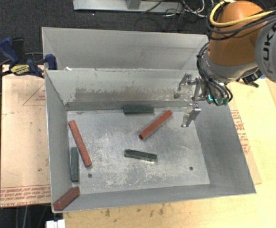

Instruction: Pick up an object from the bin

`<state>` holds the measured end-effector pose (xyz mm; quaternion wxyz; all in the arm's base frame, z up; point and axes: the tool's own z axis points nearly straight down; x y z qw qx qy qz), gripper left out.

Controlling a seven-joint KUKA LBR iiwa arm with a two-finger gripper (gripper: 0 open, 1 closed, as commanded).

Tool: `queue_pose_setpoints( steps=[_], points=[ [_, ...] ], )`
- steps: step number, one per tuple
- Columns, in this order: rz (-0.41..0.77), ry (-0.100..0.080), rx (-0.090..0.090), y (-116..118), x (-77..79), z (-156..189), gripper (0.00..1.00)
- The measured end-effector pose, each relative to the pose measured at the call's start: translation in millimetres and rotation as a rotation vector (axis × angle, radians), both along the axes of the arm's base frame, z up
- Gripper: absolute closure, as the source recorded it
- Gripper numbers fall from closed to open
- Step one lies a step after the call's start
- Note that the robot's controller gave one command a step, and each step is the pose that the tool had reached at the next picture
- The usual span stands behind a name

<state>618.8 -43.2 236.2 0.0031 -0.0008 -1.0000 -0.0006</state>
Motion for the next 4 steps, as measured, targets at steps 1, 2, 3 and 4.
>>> queue_pose_setpoints(
  steps=[1,2,3,4],
  points=[
    [0.001,-0.008,0.0,0,1.3,5,0.0],
    [0.054,-0.016,-0.001,11,9.7,-35,0.0],
    [0.072,-0.015,-0.001,14,11.2,-51,0.0],
    [0.125,0.006,0.002,12,-15.2,-76,0.0]
  ],
)
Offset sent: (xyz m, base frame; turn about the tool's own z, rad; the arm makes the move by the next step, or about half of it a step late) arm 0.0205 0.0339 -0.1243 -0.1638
